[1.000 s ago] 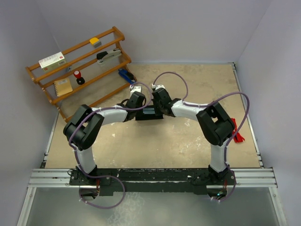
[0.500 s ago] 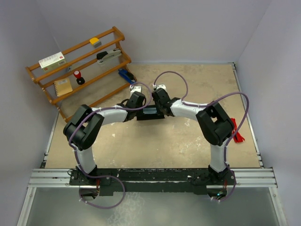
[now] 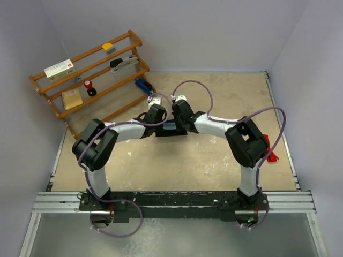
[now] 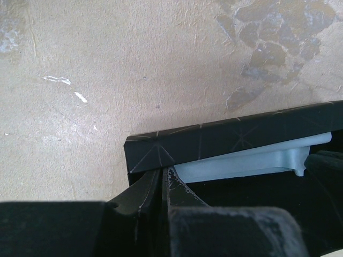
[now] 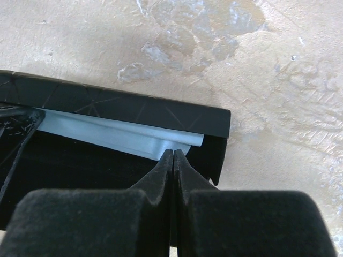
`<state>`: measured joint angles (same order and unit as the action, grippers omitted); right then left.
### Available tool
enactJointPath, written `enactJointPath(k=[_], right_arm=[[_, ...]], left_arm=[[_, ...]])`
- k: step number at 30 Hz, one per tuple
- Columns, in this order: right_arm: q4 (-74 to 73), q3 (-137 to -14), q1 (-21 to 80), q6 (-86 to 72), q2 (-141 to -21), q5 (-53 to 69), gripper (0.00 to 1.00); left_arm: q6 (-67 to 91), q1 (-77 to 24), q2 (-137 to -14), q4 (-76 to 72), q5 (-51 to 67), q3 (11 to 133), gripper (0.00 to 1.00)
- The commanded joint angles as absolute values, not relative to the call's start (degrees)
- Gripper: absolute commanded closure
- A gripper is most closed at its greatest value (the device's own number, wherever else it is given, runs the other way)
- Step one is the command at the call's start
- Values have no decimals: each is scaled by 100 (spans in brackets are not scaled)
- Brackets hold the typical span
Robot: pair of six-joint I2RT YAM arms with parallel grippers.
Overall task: Organize the sunglasses
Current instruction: Place the glasses cleaning cloth in the sunglasses case.
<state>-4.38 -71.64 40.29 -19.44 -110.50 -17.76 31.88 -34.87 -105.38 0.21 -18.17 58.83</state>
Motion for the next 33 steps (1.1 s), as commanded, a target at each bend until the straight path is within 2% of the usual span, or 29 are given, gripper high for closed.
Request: enactJointPath(k=[1, 17, 33], right_arm=[[-279, -7308, 4116, -1956, -10835, -1469, 100], [-330, -7277, 4144, -2163, -11146, -1163, 100], [-505, -7204, 4112, -2039, -11243, -1965, 100]], left_arm=[[3108, -3444, -10320, -61, -1863, 5966, 100], [3111, -3445, -10304, -61, -1881, 5950, 100], [3098, -3445, -10286, -78, -1876, 5907, 100]])
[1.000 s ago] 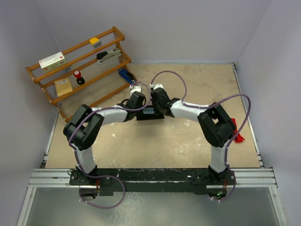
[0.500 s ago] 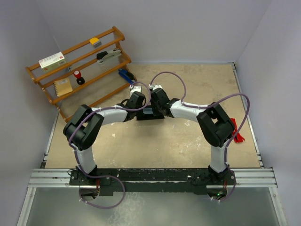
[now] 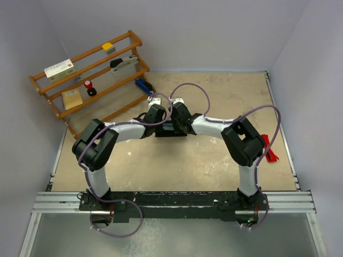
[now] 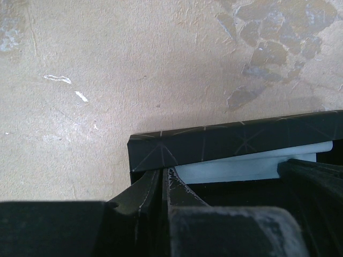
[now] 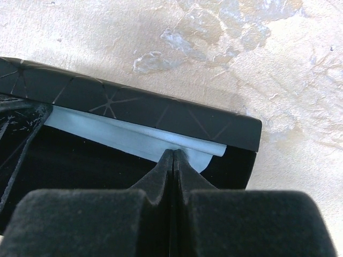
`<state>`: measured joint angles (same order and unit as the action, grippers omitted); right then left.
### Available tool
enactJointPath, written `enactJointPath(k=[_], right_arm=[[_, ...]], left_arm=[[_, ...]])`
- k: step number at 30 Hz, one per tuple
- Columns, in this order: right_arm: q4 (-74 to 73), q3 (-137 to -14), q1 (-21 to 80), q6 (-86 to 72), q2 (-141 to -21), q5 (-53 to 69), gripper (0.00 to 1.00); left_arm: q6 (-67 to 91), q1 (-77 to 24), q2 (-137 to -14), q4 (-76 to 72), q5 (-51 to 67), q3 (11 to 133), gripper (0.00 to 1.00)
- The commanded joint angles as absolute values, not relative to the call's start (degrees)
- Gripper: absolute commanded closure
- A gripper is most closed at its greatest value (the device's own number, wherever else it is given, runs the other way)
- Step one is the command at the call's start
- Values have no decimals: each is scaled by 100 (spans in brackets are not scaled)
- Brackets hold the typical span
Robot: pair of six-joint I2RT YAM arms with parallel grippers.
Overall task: Organize the sunglasses
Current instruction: Place the glasses cleaning cloth in the sunglasses case.
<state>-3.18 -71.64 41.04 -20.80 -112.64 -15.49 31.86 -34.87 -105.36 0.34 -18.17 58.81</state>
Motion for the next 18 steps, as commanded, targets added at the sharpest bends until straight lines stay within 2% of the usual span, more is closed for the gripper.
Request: enactJointPath(k=[1, 18], right_arm=[[-514, -7192, 4108, -2035, -11214, -2004, 100], [-625, -7211, 4066, -2039, -11256, -2161, 100]], left_arm=[[3101, -3445, -10286, -86, -1873, 5912, 100], [3076, -3445, -10242, -62, -1853, 5933, 100]])
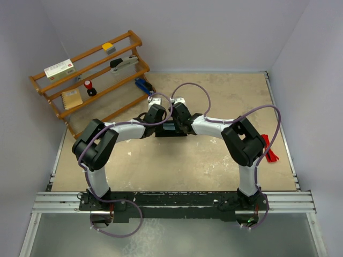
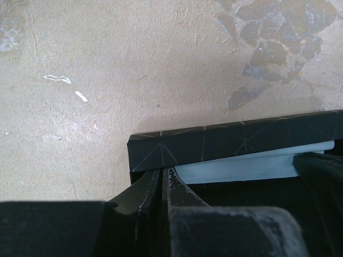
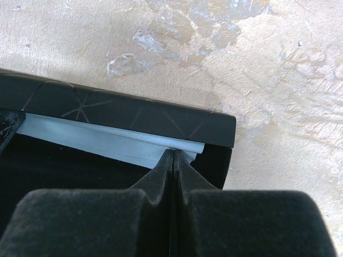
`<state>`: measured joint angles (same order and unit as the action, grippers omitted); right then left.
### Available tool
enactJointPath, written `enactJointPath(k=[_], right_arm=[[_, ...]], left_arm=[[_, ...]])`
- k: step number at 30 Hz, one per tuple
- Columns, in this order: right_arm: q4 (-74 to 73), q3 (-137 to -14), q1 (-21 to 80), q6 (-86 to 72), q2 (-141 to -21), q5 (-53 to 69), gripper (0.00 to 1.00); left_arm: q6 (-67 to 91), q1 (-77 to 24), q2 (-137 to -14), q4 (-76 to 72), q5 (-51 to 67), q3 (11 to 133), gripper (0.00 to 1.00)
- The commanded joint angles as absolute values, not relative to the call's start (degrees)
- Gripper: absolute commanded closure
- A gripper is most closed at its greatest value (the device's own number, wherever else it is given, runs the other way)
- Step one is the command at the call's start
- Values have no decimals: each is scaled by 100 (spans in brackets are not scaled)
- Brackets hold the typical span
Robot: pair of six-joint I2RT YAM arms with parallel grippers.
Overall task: Organize the sunglasses
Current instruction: Place the glasses cleaning cloth in the sunglasses case.
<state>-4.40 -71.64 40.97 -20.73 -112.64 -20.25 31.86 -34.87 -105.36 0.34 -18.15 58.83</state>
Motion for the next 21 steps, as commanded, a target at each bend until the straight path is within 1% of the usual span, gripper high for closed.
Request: enactJointPath(k=[1, 6, 10, 13, 16, 17, 19, 21], right_arm=[[-624, -7208, 4067, -2051, -11273, -2152, 100], [-606, -7190, 4067, -2083, -11281, -2109, 100], [-595, -7197, 4064, -2091, -11272, -2082, 100], [-589, -7190, 4064, -2108, -11262, -2055, 100], [-578, -7172, 4067, -2102, -11250, -2049, 100], [-580, -7176, 4068, -2101, -11250, -2050, 100], [-580, -7174, 4066, -2101, -11242, -2043, 100], [-578, -7177, 4069, -2099, -11241, -2047, 100]], left_arm=[[3067, -3444, -10225, -43, -1854, 5945, 99], [3020, -3445, -10075, 52, -1952, 5997, 88], [3002, -3454, -9910, 126, -1980, 6071, 82], [2986, -3461, -9798, 200, -1962, 6150, 81], [3018, -3466, -9783, 147, -1806, 6152, 82], [3037, -3478, -9815, 129, -1776, 6156, 83], [3071, -3497, -9906, 90, -1688, 6146, 88], [3133, -3513, -9995, 53, -1567, 6137, 96]])
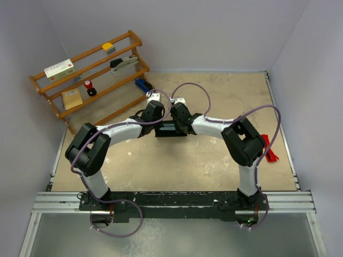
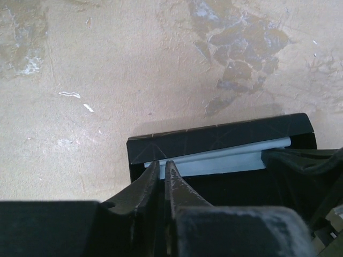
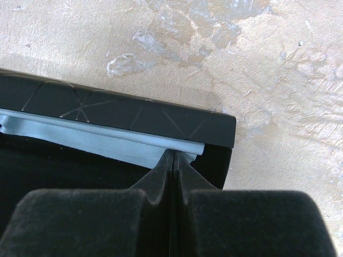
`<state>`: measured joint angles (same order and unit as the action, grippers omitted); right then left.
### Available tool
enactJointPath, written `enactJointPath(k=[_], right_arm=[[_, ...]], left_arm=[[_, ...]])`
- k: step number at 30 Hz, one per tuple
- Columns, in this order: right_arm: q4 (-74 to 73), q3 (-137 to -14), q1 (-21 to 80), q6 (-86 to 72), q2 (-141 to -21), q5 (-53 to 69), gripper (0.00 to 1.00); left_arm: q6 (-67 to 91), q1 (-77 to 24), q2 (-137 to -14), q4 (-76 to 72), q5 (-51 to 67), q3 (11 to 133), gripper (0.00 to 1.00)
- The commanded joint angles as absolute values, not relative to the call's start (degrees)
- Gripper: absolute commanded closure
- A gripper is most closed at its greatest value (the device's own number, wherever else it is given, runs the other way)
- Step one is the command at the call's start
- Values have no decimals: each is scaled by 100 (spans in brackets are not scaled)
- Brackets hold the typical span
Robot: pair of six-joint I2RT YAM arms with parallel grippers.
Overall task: Organize the sunglasses
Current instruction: Place the glasses cleaning cloth in the sunglasses case.
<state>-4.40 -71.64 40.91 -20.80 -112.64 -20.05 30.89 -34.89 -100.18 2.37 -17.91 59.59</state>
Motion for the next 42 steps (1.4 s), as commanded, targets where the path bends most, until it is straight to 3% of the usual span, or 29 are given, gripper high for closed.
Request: enactJointPath(k=[1, 18, 42], right_arm=[[-580, -7180, 4069, -2100, -11243, -2046, 100], [-598, -7207, 4066, -2083, -11238, -2078, 100], [-543, -7130, 4069, -2108, -11193, -2010, 100]], left_arm=[[3149, -3530, -10030, 29, -1540, 6133, 99], [3276, -3978, -9938, 109, -1645, 5824, 100], [3372, -3785, -10474, -291, -2166, 5902, 100]])
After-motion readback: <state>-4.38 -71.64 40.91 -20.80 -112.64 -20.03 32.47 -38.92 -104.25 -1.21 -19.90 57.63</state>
